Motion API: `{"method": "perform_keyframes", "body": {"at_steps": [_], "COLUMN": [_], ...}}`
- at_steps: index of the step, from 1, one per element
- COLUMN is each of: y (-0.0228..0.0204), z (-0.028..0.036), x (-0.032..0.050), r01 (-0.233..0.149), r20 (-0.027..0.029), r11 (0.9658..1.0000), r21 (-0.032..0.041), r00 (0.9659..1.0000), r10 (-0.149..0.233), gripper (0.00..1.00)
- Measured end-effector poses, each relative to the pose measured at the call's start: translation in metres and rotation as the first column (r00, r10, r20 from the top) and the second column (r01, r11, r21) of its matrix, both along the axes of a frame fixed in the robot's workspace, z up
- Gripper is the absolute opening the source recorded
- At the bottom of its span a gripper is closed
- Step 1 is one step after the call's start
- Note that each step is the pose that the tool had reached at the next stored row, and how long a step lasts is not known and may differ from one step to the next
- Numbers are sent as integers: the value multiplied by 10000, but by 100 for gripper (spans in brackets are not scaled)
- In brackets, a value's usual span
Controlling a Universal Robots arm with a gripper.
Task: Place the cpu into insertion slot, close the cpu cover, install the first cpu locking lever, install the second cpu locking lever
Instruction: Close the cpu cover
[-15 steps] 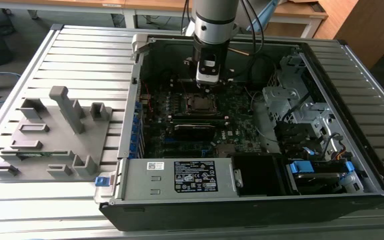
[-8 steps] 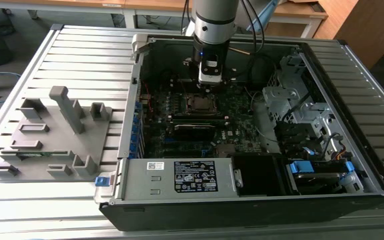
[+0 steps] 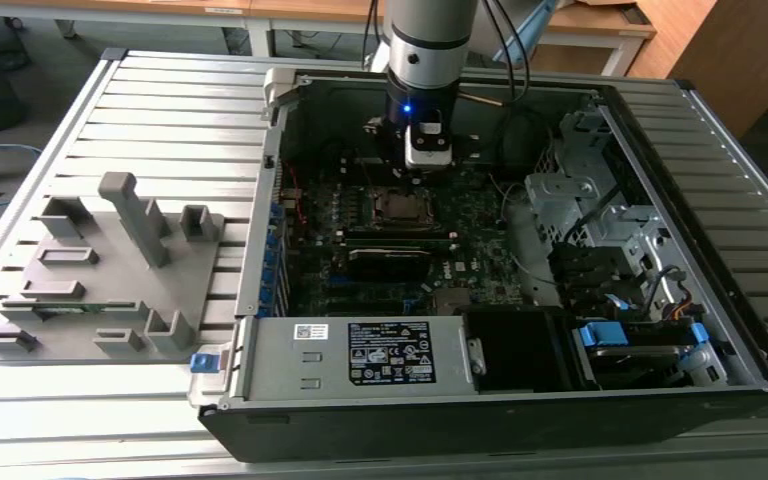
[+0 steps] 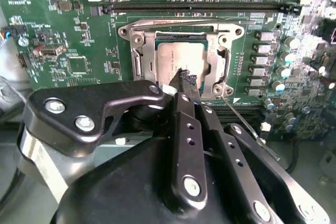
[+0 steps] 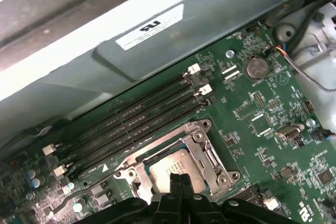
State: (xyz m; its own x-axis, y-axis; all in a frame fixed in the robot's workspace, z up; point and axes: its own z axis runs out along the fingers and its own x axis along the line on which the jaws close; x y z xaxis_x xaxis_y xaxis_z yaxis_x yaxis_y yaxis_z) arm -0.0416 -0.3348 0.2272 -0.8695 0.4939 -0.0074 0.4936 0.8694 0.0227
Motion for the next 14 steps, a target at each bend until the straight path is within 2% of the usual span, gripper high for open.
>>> {"method": "perform_keyframes", "body": {"at_steps": [3,14], "y": [0,0], "z": [-1,-1], "x": [0,0], "r01": [-222,-253], "r20": [1,1], "r11": [9998,9997], "r21": [1,0], "r00": [9998,9997], "r10": [222,253], "gripper": [10,10]}}
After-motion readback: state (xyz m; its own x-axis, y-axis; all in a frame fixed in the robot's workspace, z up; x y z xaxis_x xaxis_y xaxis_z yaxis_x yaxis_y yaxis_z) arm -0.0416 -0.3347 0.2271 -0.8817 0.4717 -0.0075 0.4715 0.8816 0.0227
